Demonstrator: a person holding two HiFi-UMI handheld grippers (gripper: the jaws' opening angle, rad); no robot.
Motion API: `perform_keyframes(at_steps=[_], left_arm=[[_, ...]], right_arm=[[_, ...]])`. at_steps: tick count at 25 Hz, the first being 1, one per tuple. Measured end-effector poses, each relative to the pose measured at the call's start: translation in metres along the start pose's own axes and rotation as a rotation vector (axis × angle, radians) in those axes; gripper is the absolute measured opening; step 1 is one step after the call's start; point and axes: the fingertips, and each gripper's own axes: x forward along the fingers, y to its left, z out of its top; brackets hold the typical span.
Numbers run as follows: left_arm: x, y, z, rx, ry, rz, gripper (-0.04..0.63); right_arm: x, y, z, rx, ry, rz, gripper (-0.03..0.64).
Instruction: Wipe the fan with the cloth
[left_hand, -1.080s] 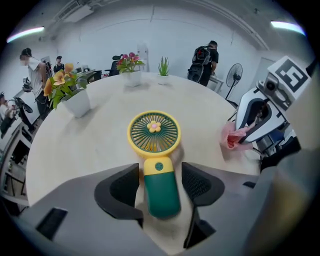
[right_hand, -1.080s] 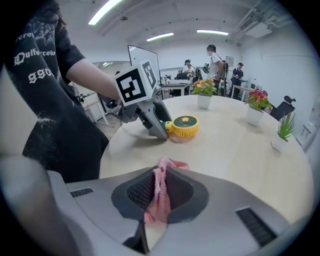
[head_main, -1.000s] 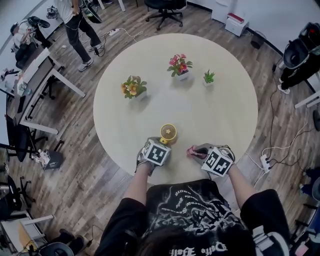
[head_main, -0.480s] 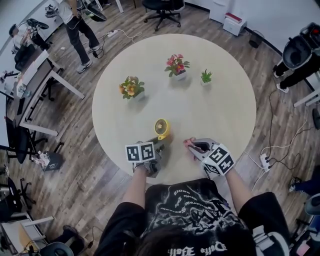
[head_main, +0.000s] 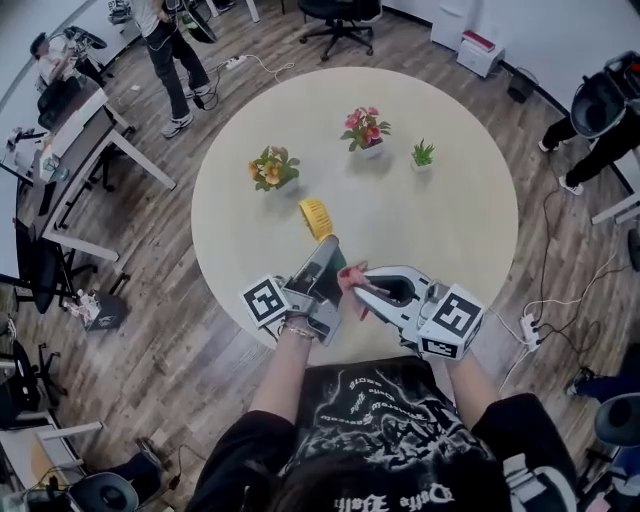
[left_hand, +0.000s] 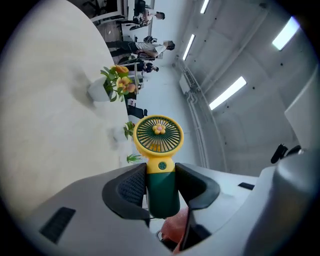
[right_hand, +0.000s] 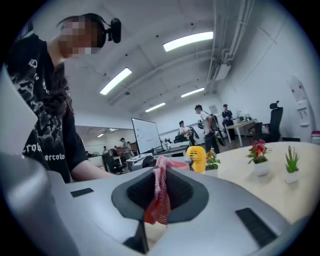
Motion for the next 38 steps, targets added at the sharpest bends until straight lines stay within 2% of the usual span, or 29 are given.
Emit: perform_keyframes(at_steps=[2, 6, 11, 16, 22, 28, 32, 36, 38], left_arm=[[0.002, -0.014, -0.007, -0.017, 0.011, -0.038, 0.199], [-0.001, -0.033, -0.011, -0.087, -0.017, -0.112, 0.198], [-0.005, -0.041, -0.011, -0.099, -0.009, -0.16, 0.198], [-0.004, -0.048, -0.018, -0.119, 0.011, -0.198, 0.198], [0.0, -0.06, -0.026, -0.117, 0.05, -0.239, 0.198], [0.0, -0.075, -0.029, -0.142, 0.055, -0.294, 0.198], [0.002, -0.085, -0.043, -0.117, 0.111, -0.315, 0.198], [0.0, -0.092, -0.047, -0.138, 0.112, -0.346, 0.198], [0.0, -0.095, -0.047, -0.136, 0.14, -0.362, 0.198]], right_arm=[[0.009, 0.011, 0.015, -0.053, -0.013, 0.036, 0.048], [0.022, 0.012, 0.011, -0.134, 0.045, 0.02, 0.048], [0.015, 0.007, -0.008, -0.104, 0.064, -0.028, 0.048], [0.004, 0.005, -0.006, -0.058, 0.017, -0.05, 0.048], [-0.022, -0.004, 0.008, 0.096, -0.147, -0.076, 0.048], [-0.032, -0.011, 0.035, 0.207, -0.319, -0.065, 0.048], [-0.033, -0.022, 0.06, 0.305, -0.467, -0.042, 0.048], [-0.029, -0.024, 0.075, 0.358, -0.524, -0.001, 0.048], [-0.028, -0.025, 0.079, 0.385, -0.549, 0.011, 0.048]])
